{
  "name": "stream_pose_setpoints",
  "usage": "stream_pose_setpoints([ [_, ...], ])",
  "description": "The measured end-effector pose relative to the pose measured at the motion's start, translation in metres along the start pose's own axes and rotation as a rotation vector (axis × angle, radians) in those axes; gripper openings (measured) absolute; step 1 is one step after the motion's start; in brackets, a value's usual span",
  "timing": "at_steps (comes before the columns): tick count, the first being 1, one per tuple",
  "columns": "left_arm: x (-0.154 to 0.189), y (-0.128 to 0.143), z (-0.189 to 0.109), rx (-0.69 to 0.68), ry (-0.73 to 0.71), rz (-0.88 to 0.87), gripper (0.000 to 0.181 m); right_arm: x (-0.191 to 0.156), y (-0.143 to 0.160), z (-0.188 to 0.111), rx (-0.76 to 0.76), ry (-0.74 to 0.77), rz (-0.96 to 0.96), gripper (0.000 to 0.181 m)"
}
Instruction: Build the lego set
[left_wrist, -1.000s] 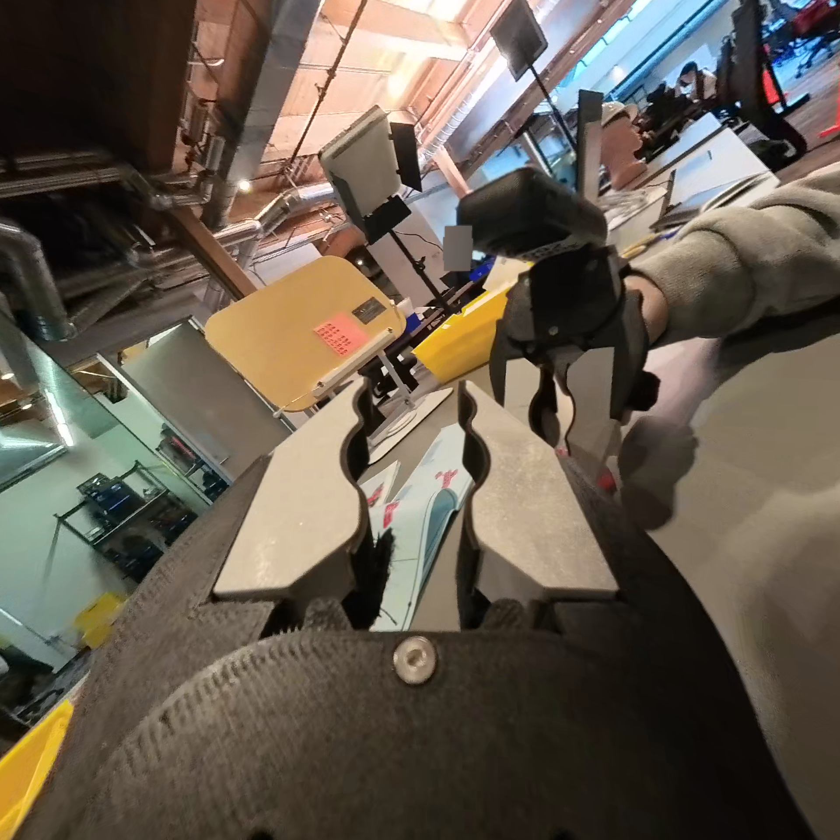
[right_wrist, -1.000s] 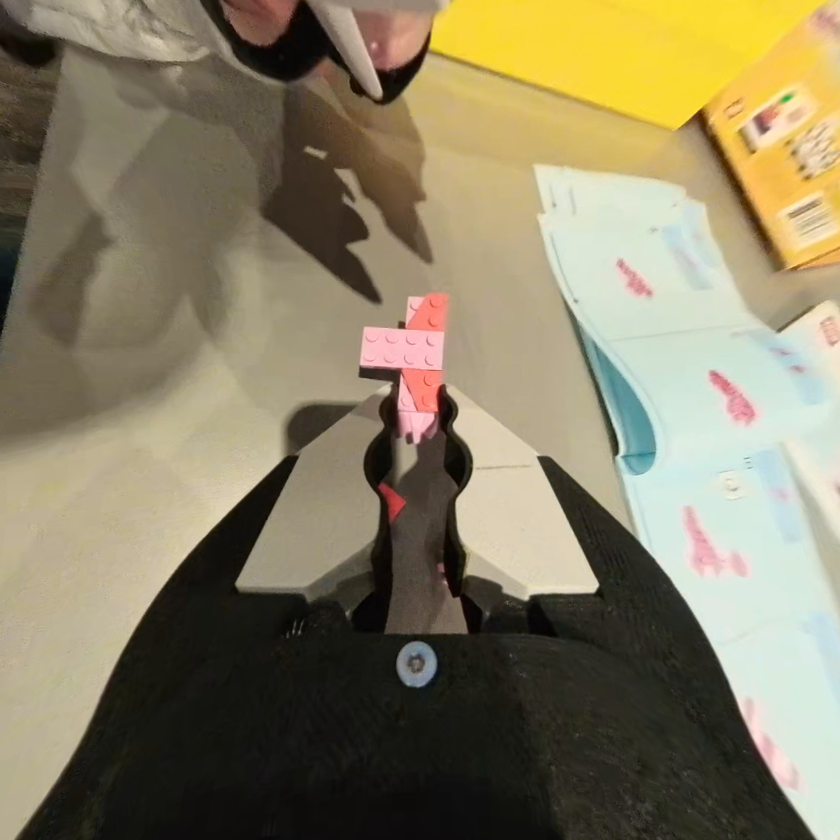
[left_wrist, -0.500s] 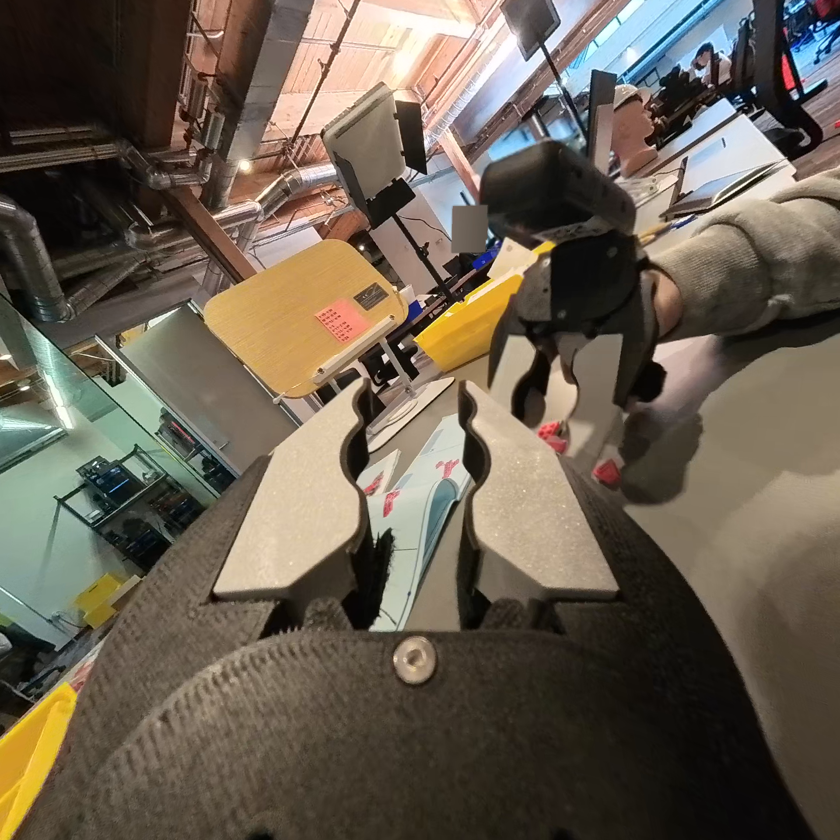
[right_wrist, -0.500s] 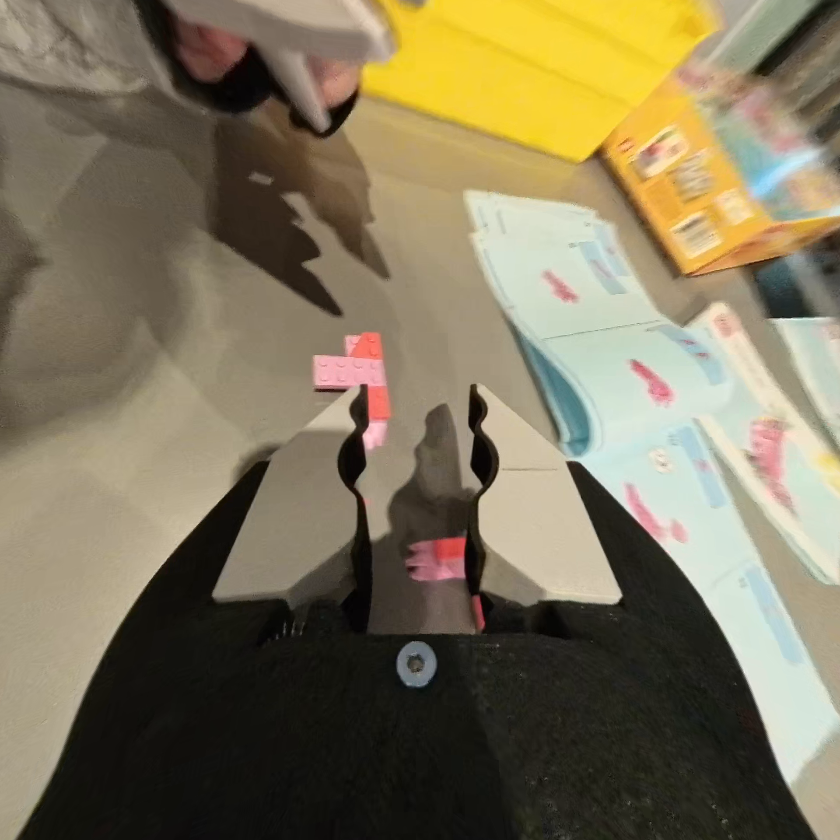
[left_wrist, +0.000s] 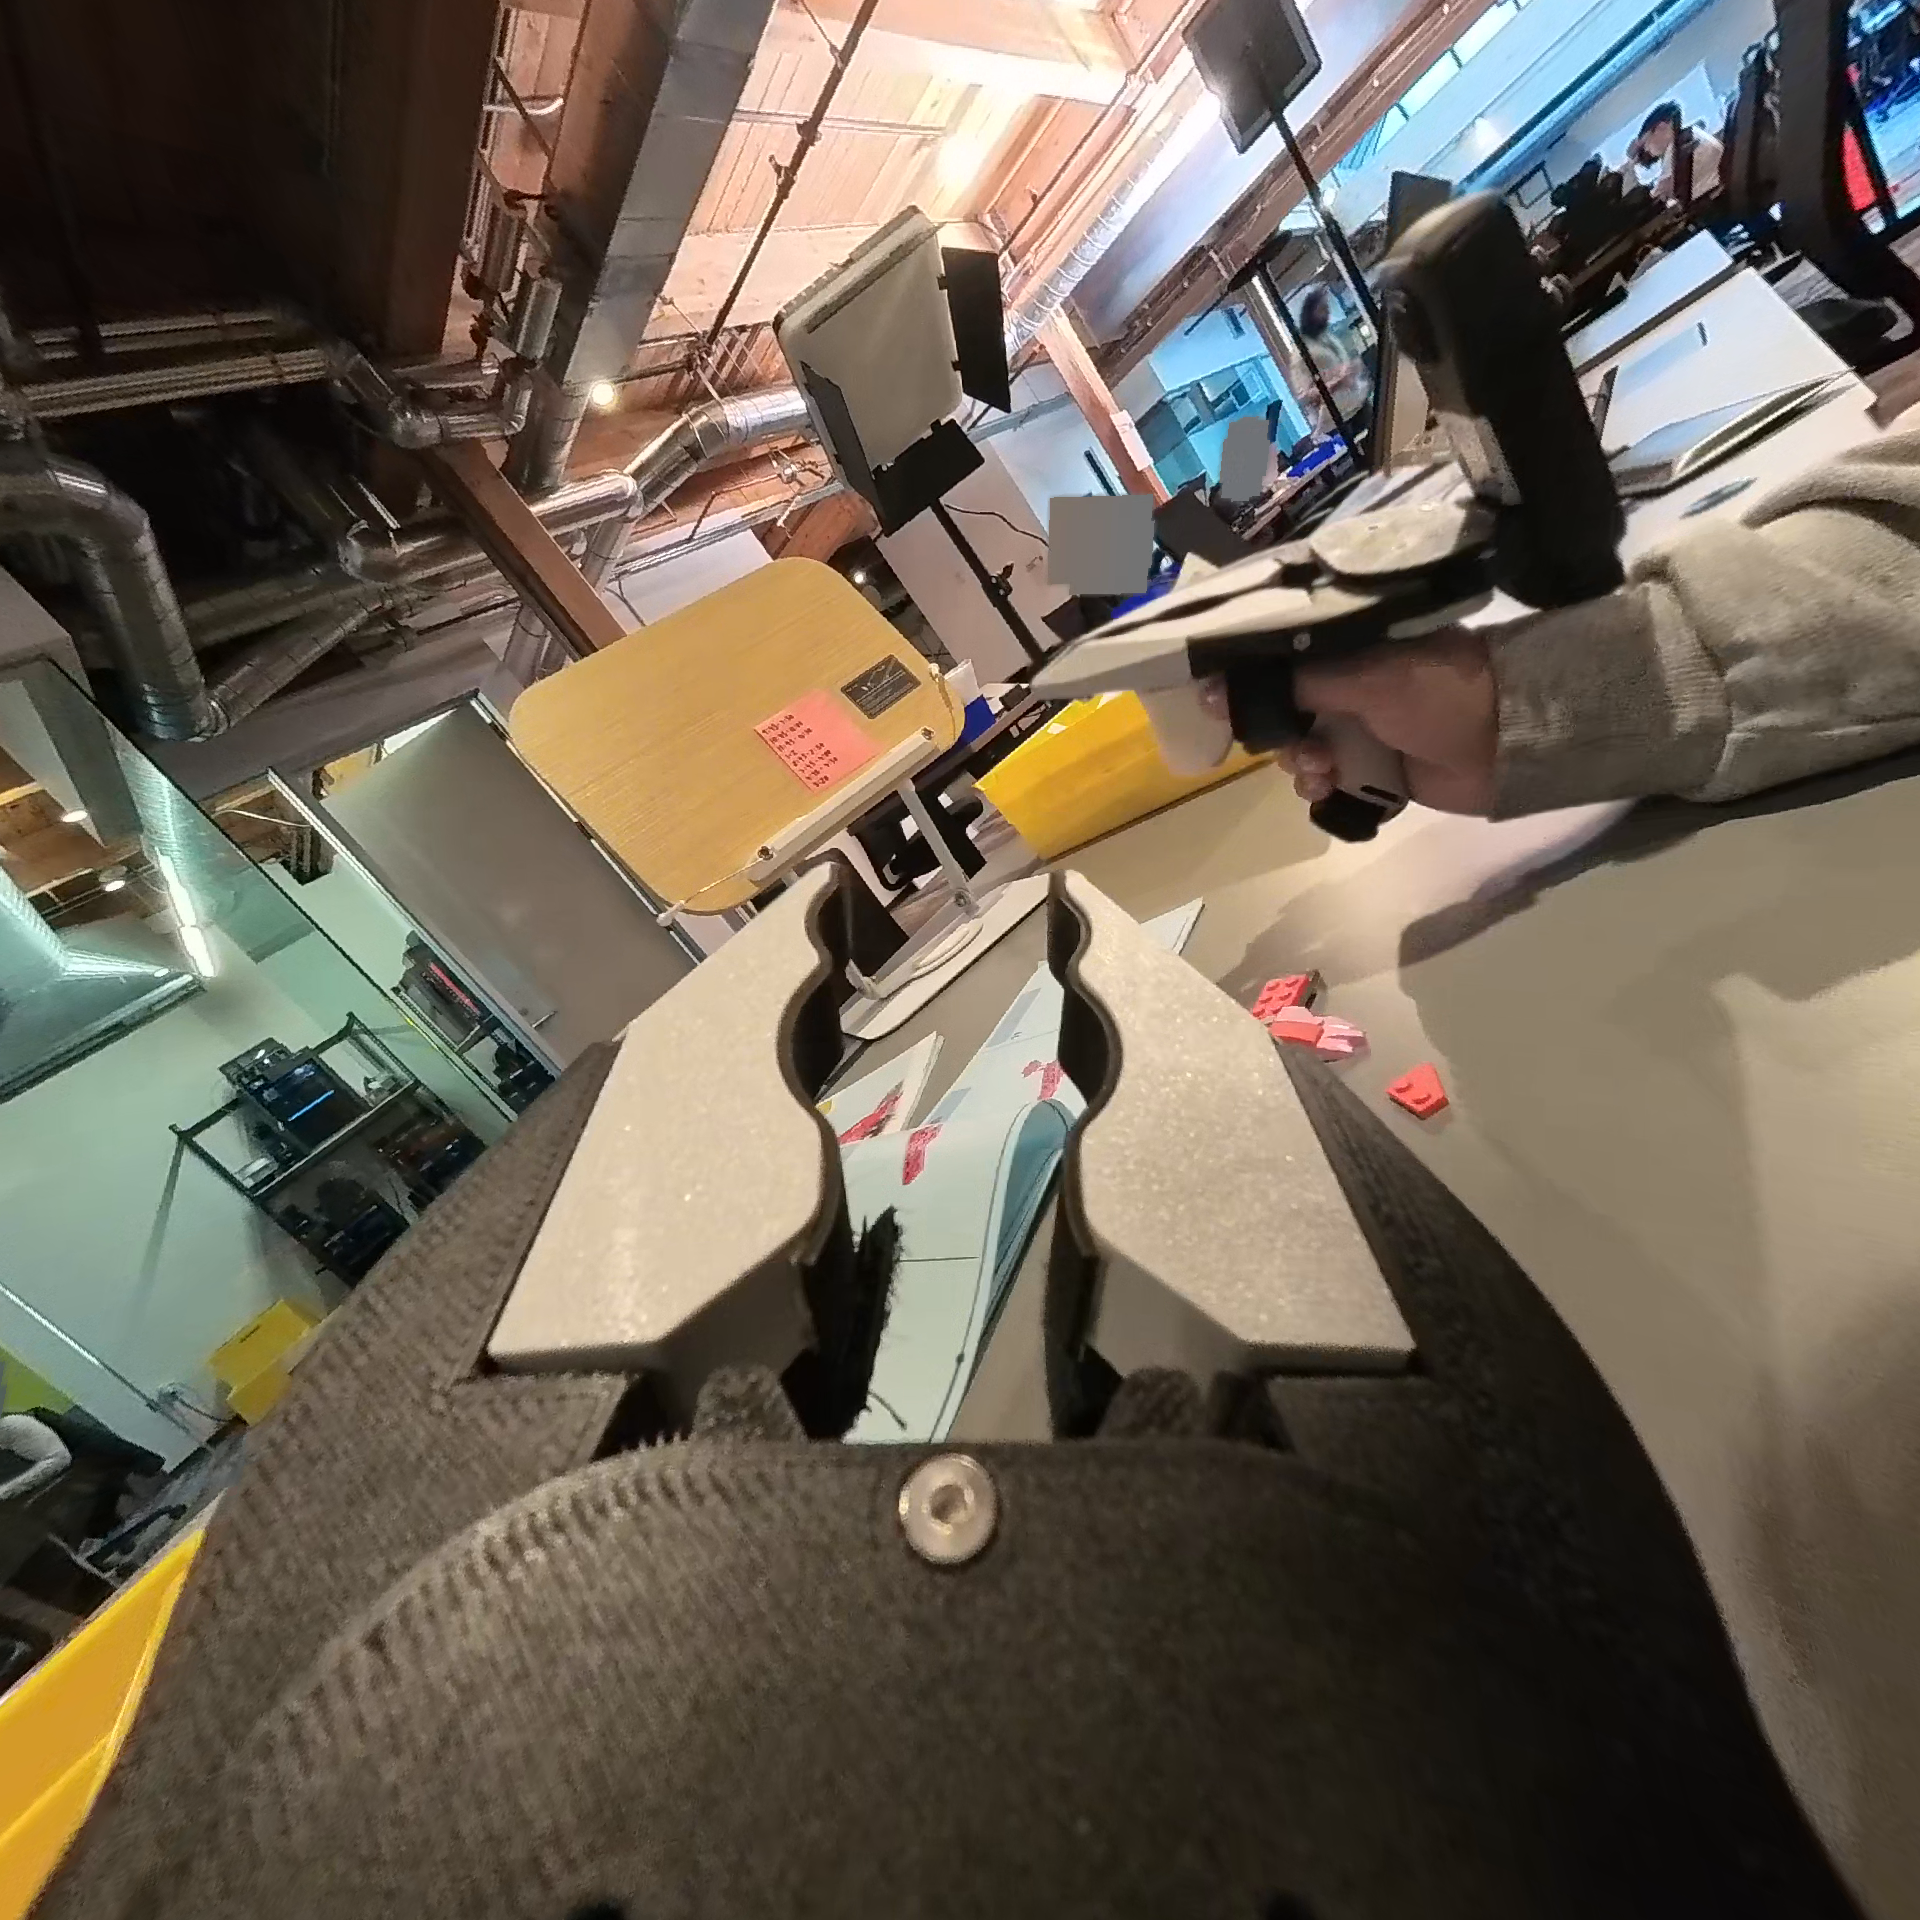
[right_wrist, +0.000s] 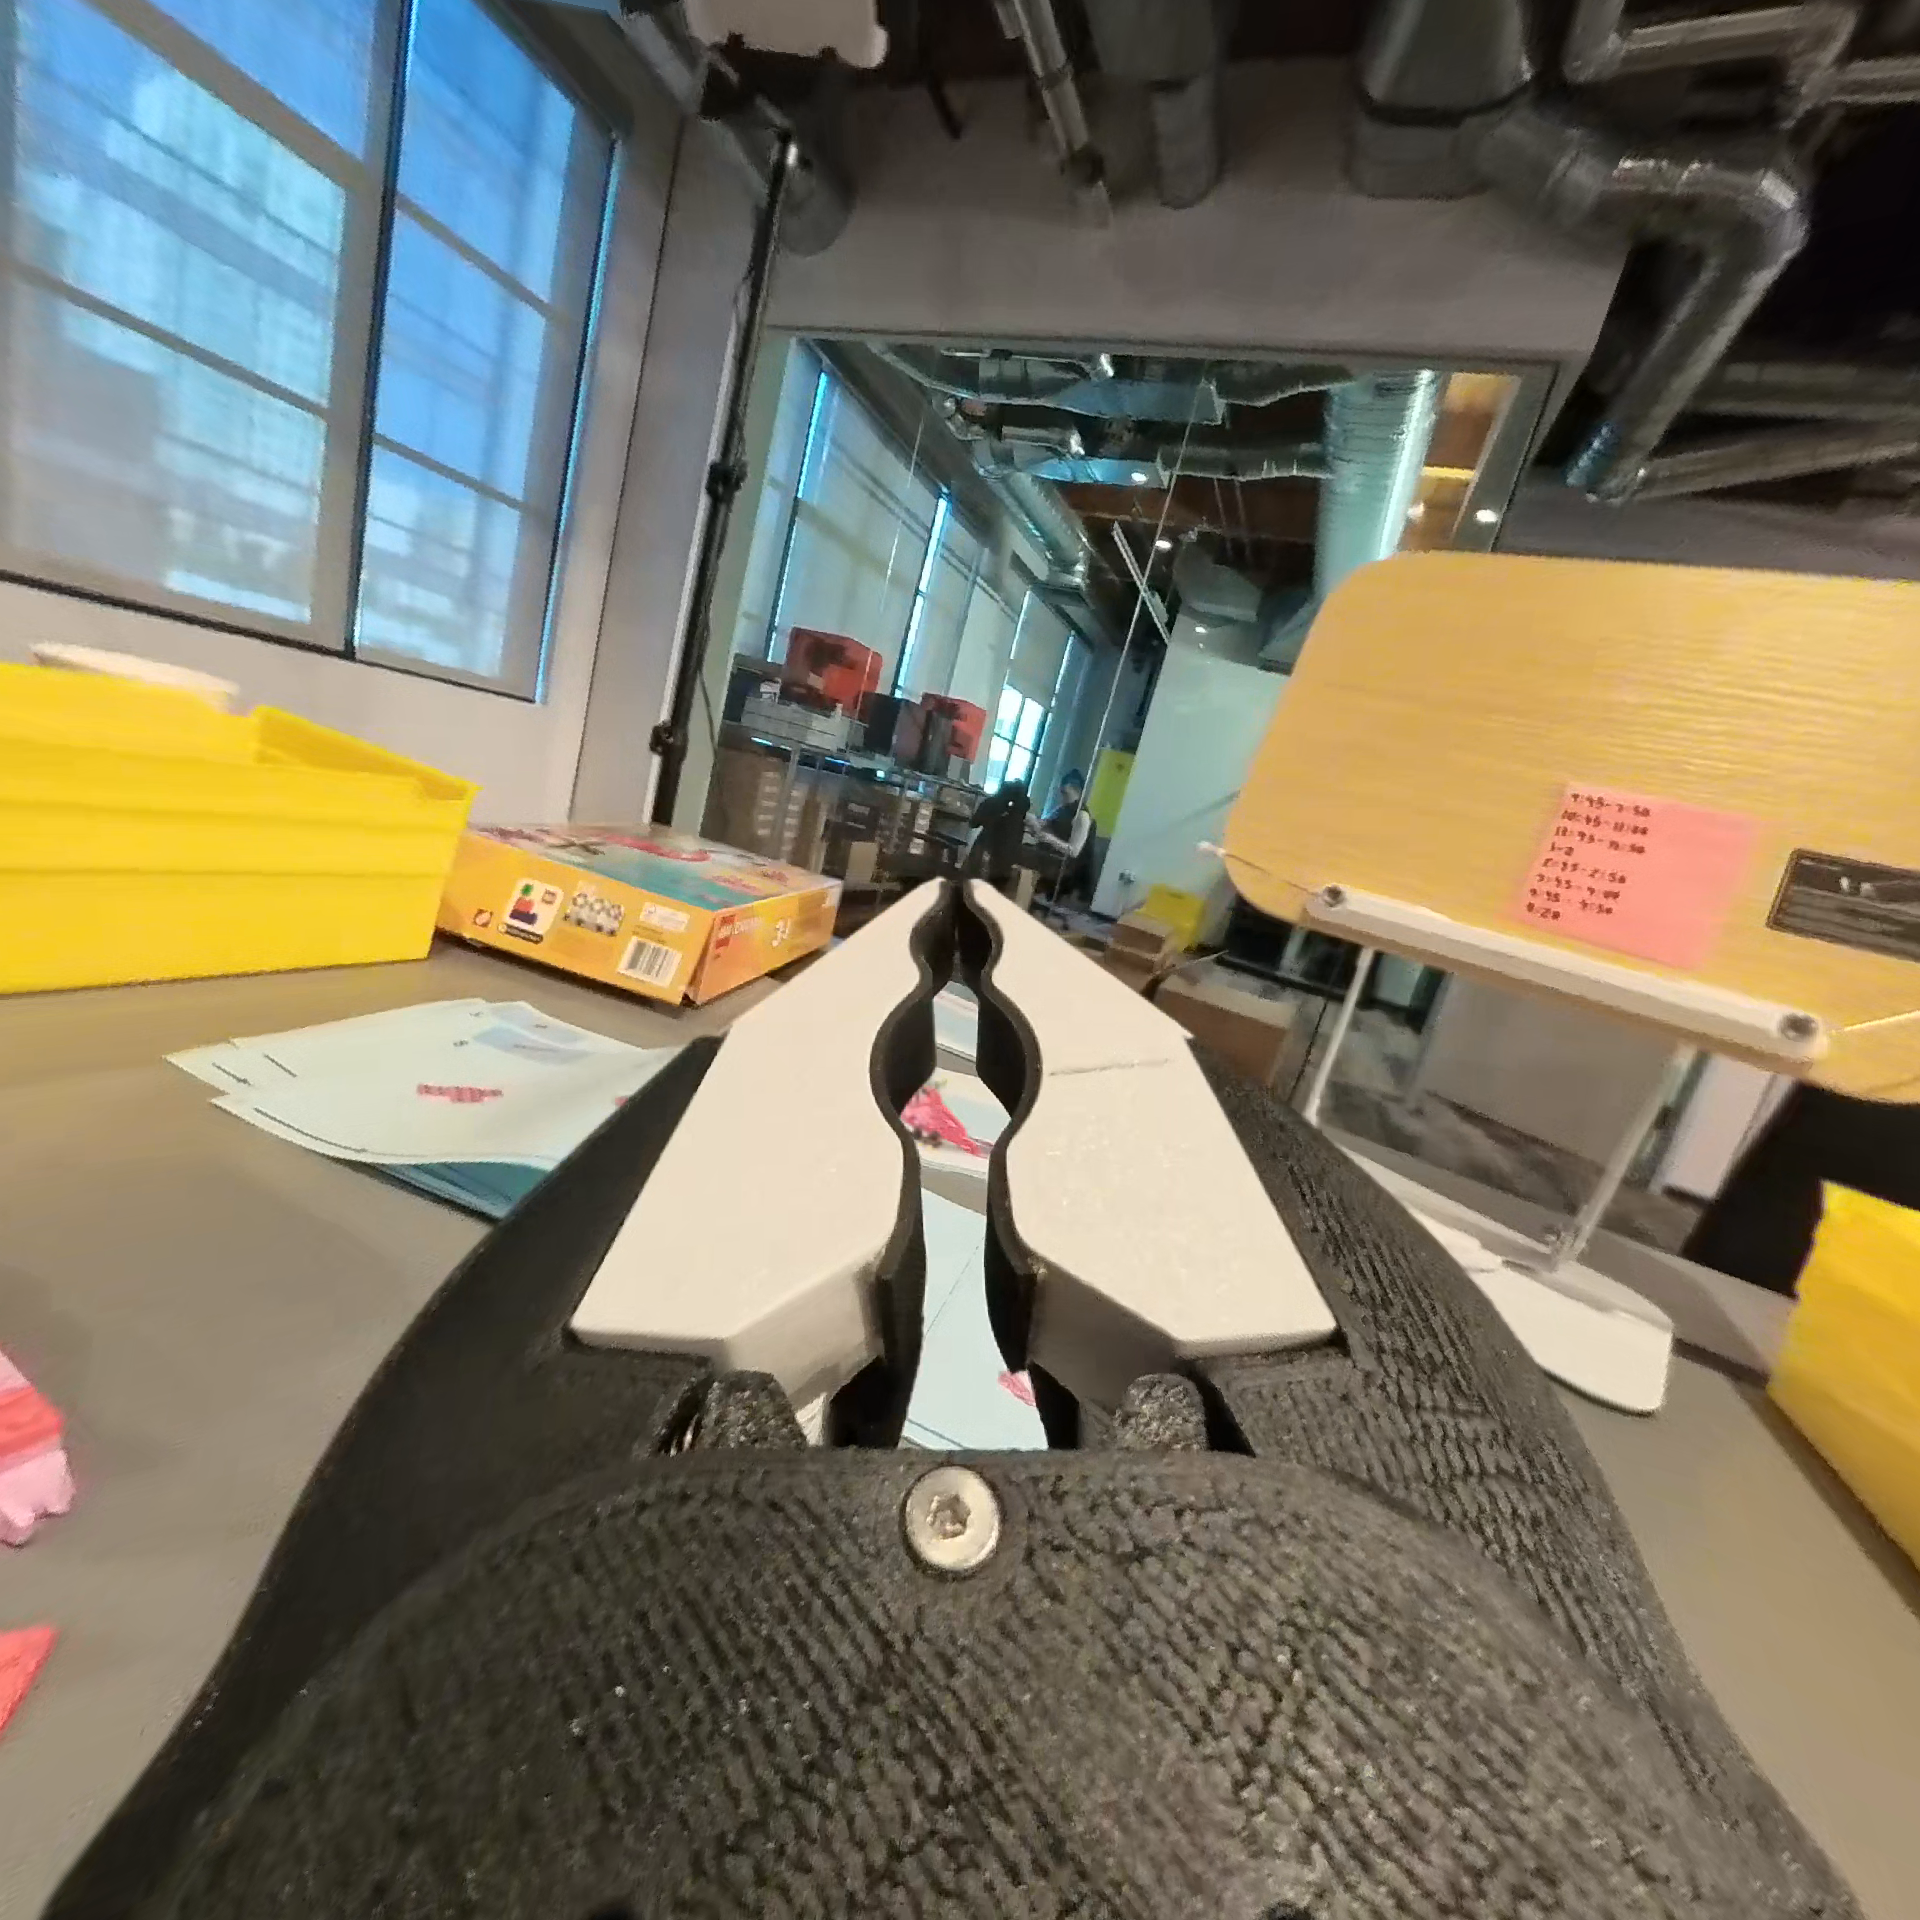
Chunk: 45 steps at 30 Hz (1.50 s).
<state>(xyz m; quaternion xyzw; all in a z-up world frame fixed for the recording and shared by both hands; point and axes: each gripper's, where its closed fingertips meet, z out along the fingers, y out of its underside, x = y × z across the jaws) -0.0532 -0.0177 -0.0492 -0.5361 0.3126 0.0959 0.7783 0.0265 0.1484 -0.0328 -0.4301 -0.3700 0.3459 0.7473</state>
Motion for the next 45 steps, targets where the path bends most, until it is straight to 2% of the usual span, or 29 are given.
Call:
stream_pose_setpoints([
  [5, -0.003, -0.001, -0.001, 0.007, -0.013, 0.005, 0.037, -0.011, 0.018, 0.008, -0.049, -0.027, -0.099, 0.0],
  [12, -0.004, 0.0, -0.002, 0.003, -0.018, 0.006, 0.036, 0.038, 0.031, 0.006, -0.077, 0.105, -0.07, 0.0],
  [23, 0.003, 0.002, 0.0, -0.01, 0.007, 0.026, 0.036, 0.066, 0.059, 0.027, -0.152, 0.111, -0.165, 0.0],
  [29, 0.006, 0.004, 0.001, -0.017, 0.023, 0.023, 0.035, 0.083, 0.066, 0.031, -0.166, 0.151, -0.142, 0.0],
  [45, 0.008, 0.004, 0.0, -0.019, 0.03, 0.024, 0.035, 0.074, 0.07, 0.034, -0.18, 0.103, -0.146, 0.0],
])
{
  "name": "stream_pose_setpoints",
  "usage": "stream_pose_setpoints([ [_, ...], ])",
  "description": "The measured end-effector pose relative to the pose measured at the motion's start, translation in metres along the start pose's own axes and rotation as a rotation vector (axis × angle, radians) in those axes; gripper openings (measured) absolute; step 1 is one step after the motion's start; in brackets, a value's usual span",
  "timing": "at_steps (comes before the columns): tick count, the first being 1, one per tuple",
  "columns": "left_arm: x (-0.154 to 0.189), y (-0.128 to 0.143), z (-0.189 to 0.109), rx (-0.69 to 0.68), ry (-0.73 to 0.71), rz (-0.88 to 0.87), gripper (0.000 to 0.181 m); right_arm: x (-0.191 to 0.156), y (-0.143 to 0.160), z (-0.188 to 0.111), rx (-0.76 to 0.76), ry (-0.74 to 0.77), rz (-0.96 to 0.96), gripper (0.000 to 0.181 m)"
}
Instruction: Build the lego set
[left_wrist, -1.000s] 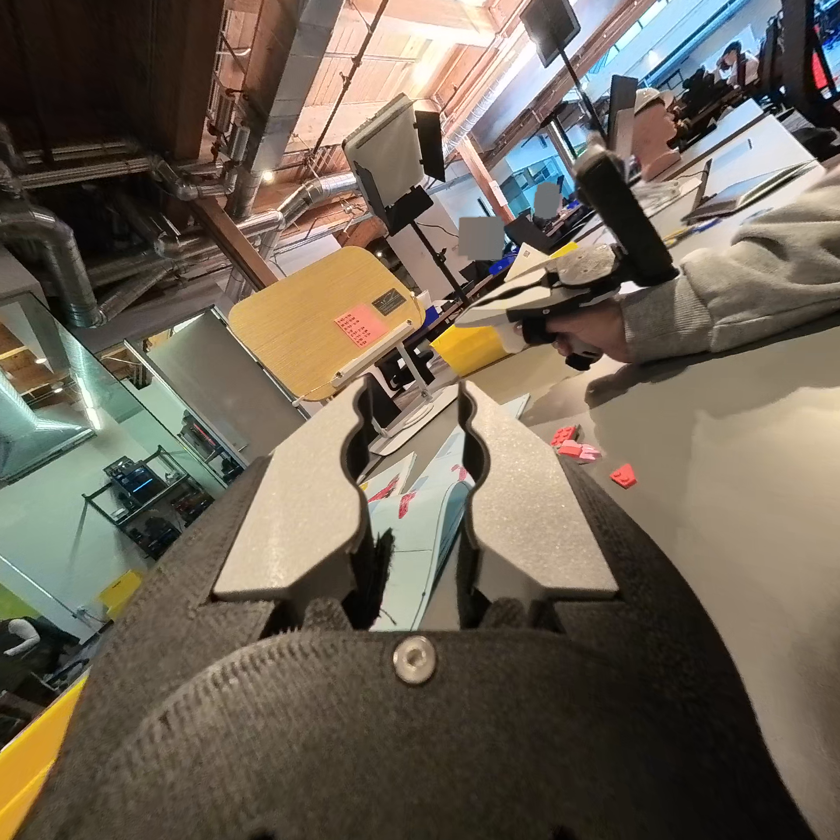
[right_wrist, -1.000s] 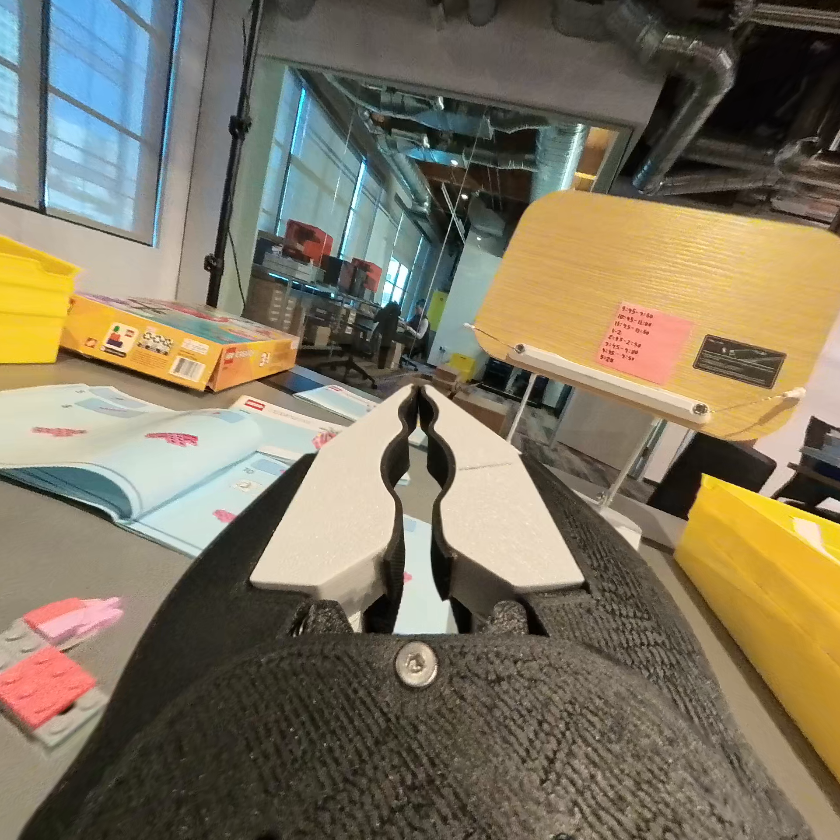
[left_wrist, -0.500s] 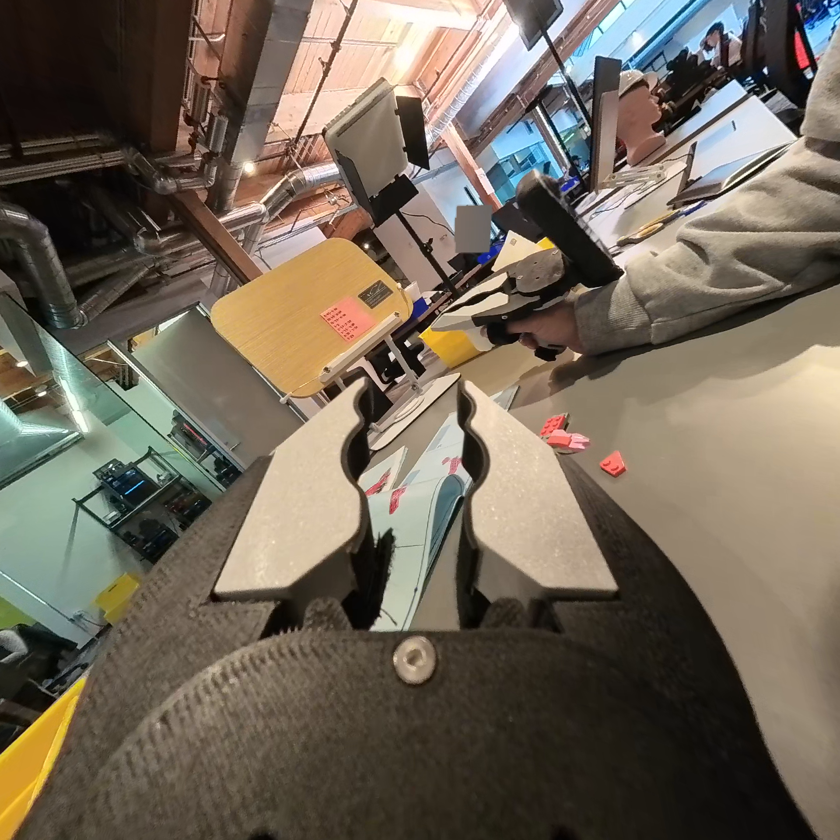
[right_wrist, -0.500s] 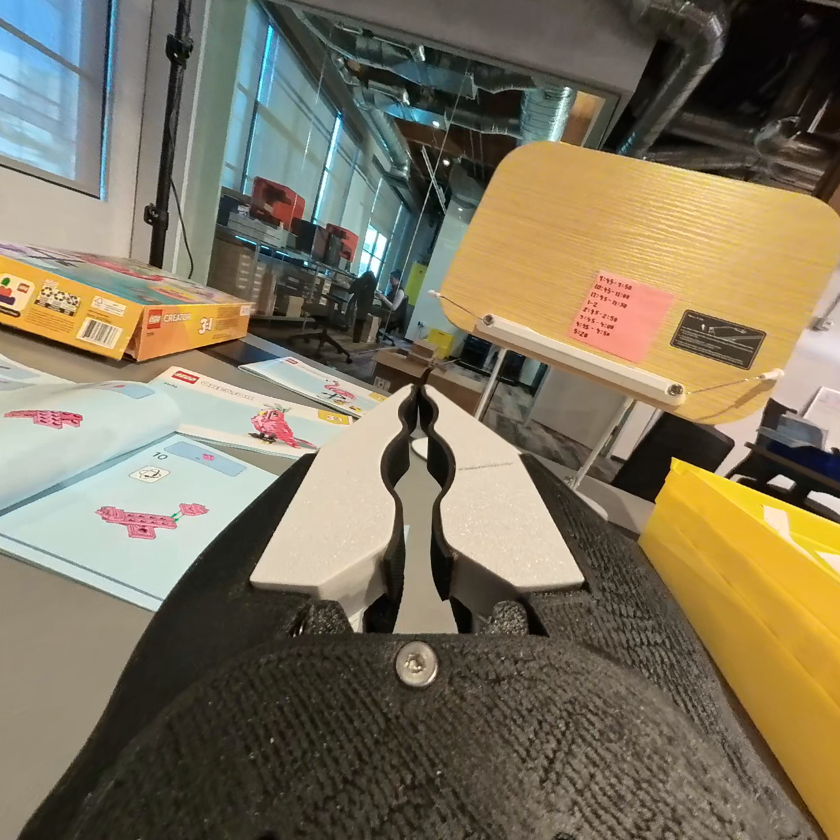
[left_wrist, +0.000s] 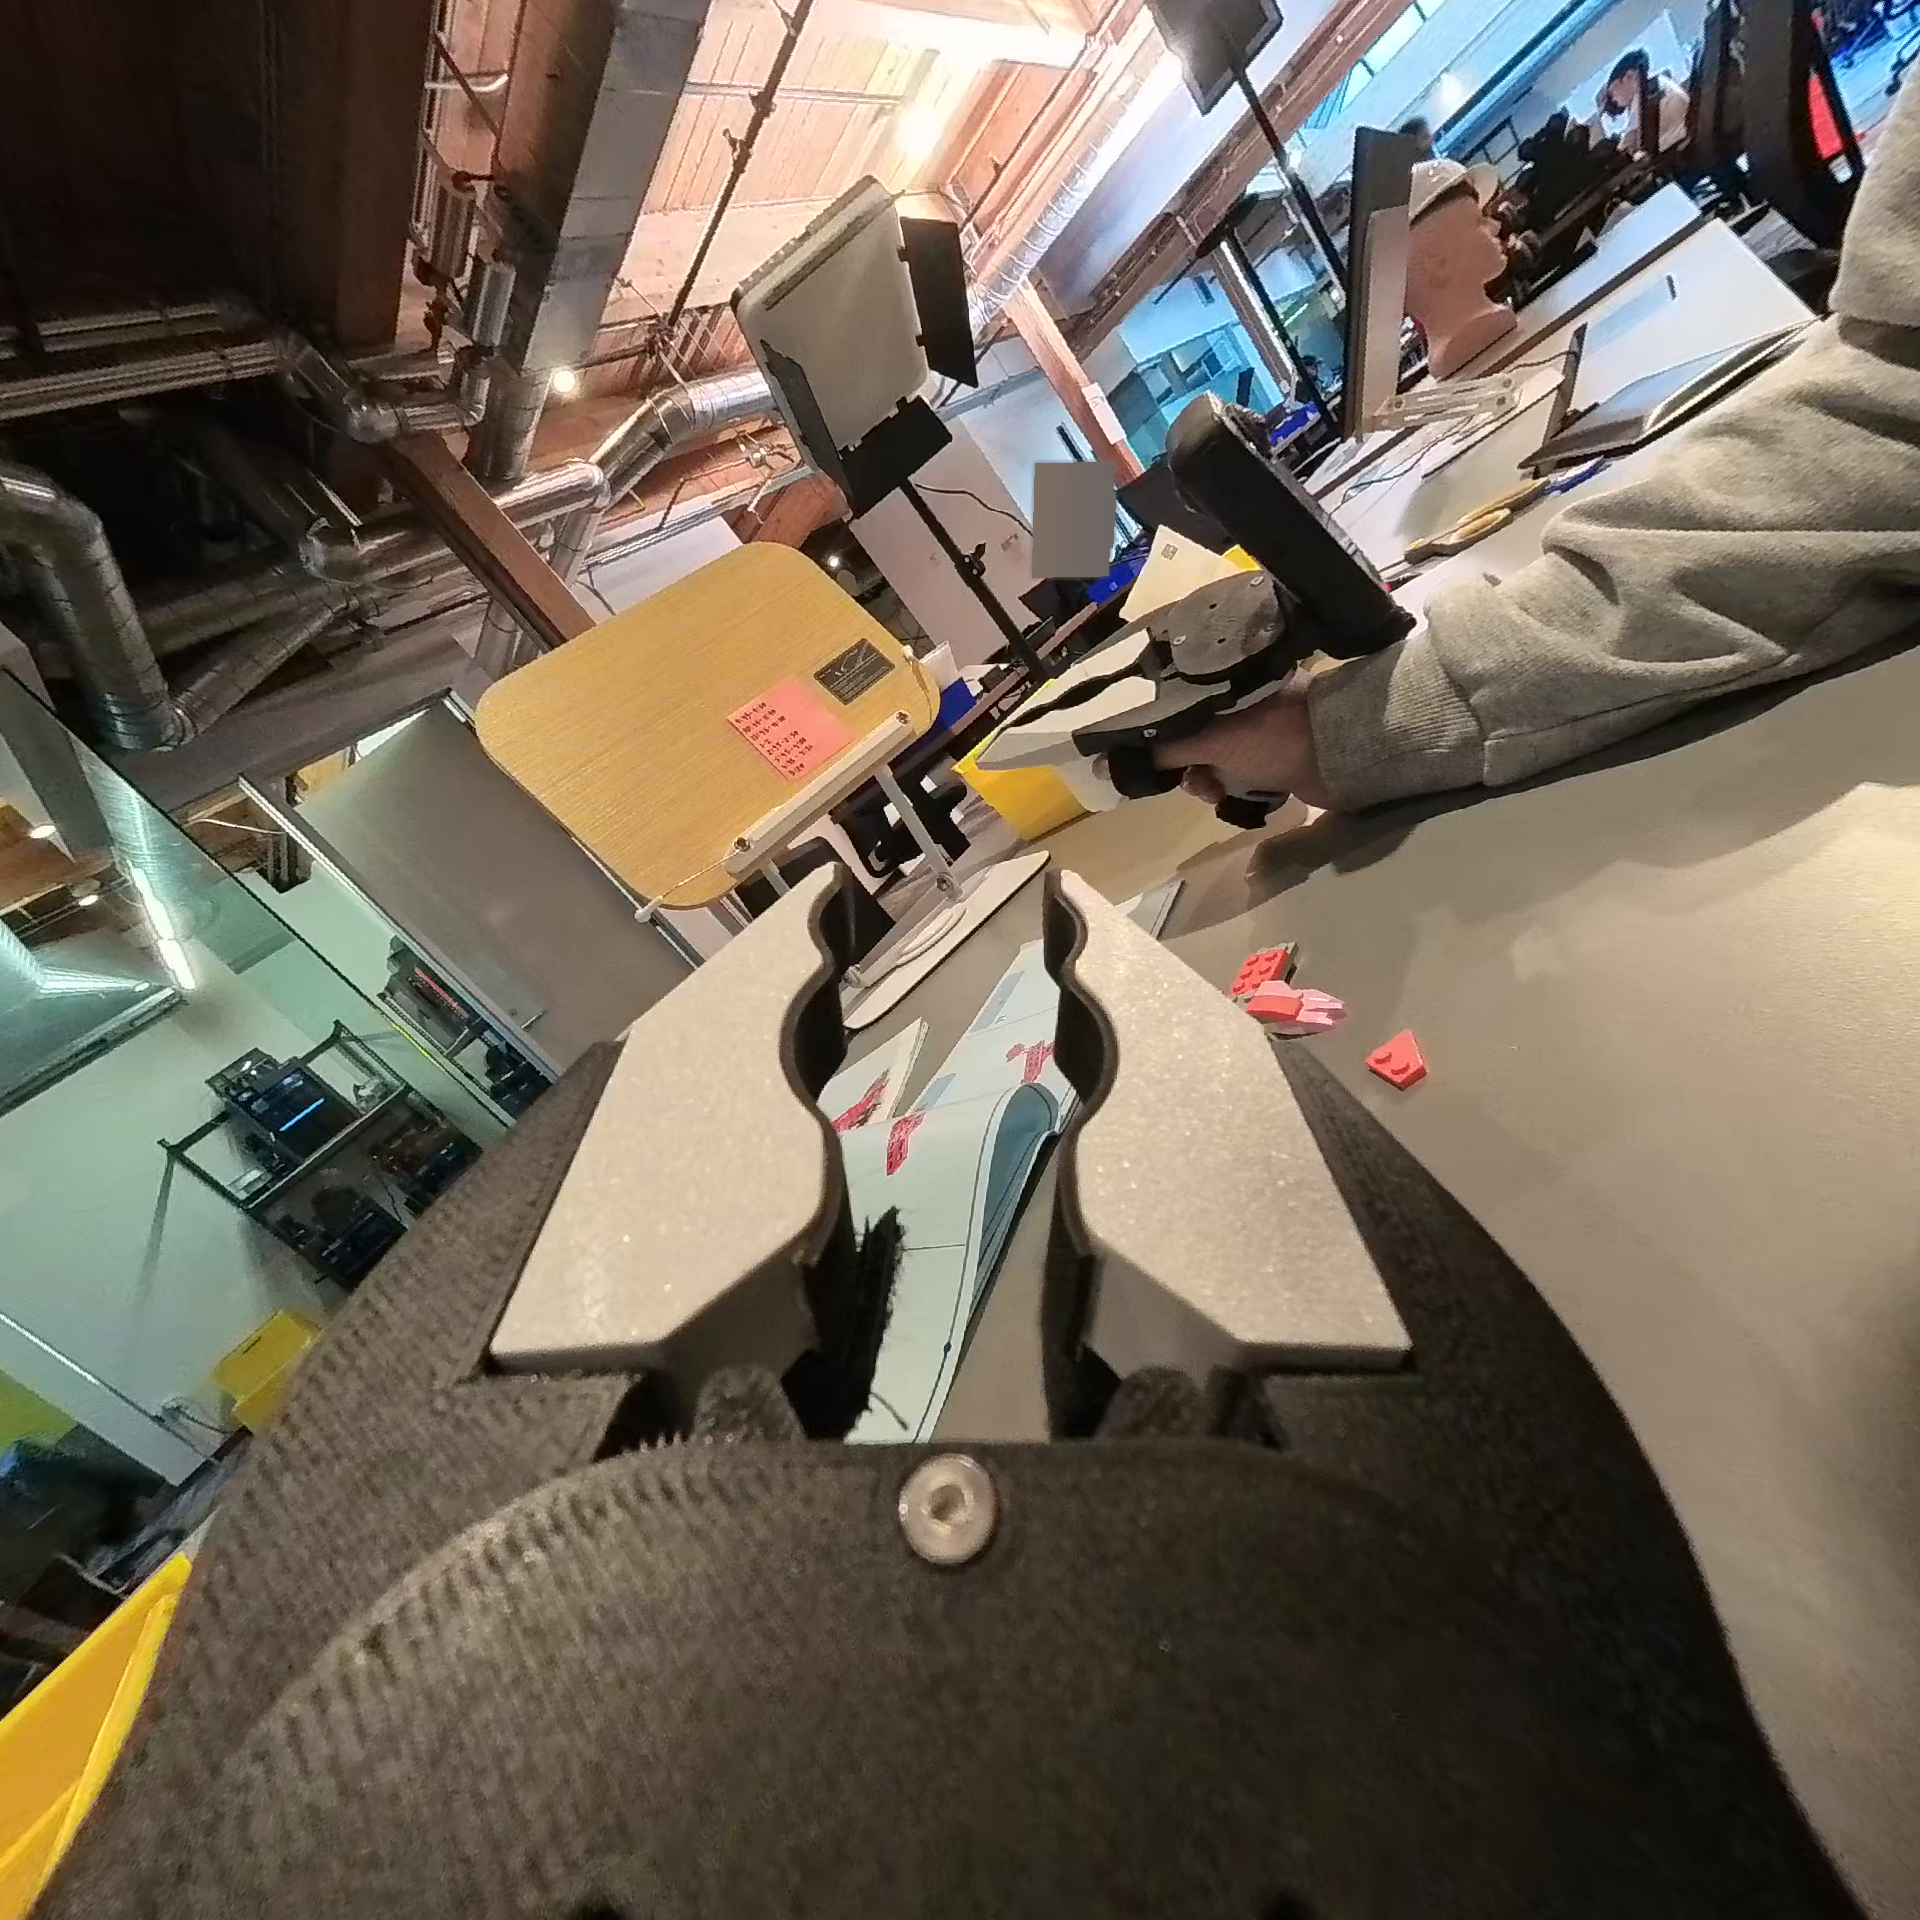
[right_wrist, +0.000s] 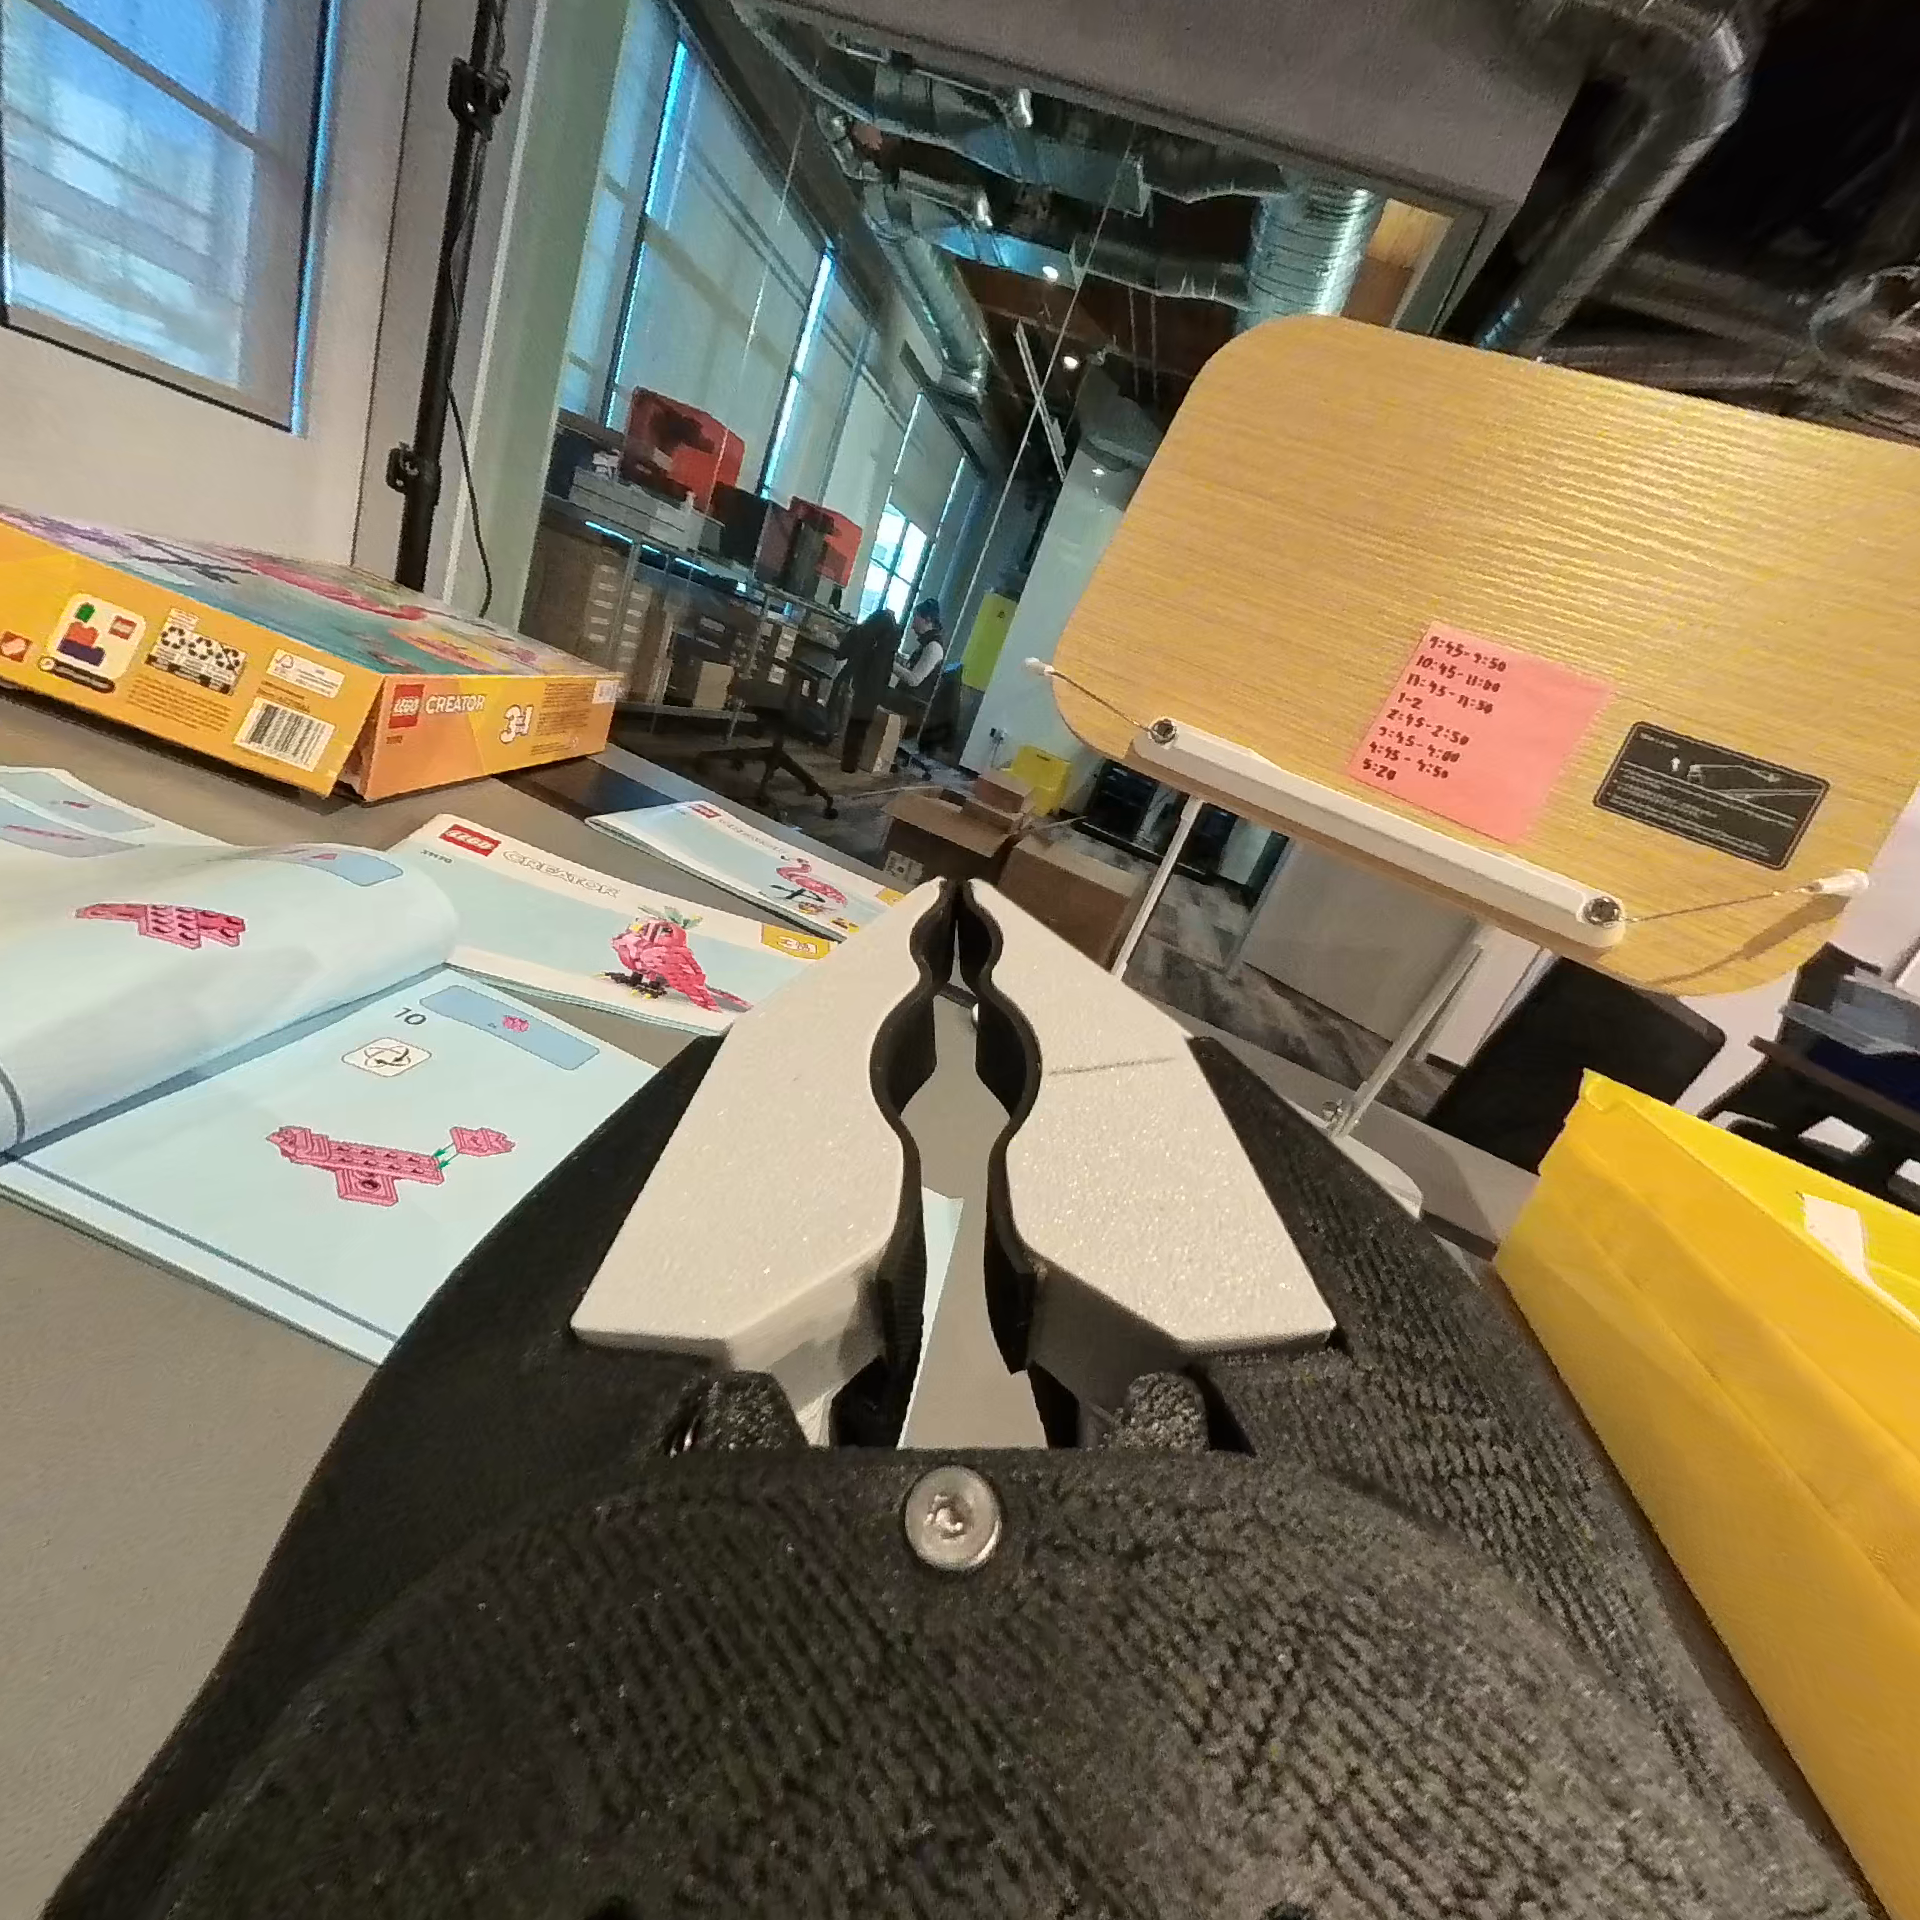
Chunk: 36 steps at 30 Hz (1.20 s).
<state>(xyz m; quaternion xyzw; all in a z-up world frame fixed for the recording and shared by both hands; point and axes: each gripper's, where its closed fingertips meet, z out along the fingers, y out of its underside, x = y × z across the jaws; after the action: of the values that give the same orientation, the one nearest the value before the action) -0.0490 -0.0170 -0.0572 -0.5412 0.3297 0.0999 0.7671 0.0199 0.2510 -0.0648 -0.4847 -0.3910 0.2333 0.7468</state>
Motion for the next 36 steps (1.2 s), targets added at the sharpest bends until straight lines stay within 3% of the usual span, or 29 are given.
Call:
stream_pose_setpoints([
  [36, 0.0021, 0.0018, -0.0017, -0.008, 0.012, 0.002, 0.035, -0.0039, 0.0043, 0.0021, -0.019, -0.031, 0.011, 0.0],
])
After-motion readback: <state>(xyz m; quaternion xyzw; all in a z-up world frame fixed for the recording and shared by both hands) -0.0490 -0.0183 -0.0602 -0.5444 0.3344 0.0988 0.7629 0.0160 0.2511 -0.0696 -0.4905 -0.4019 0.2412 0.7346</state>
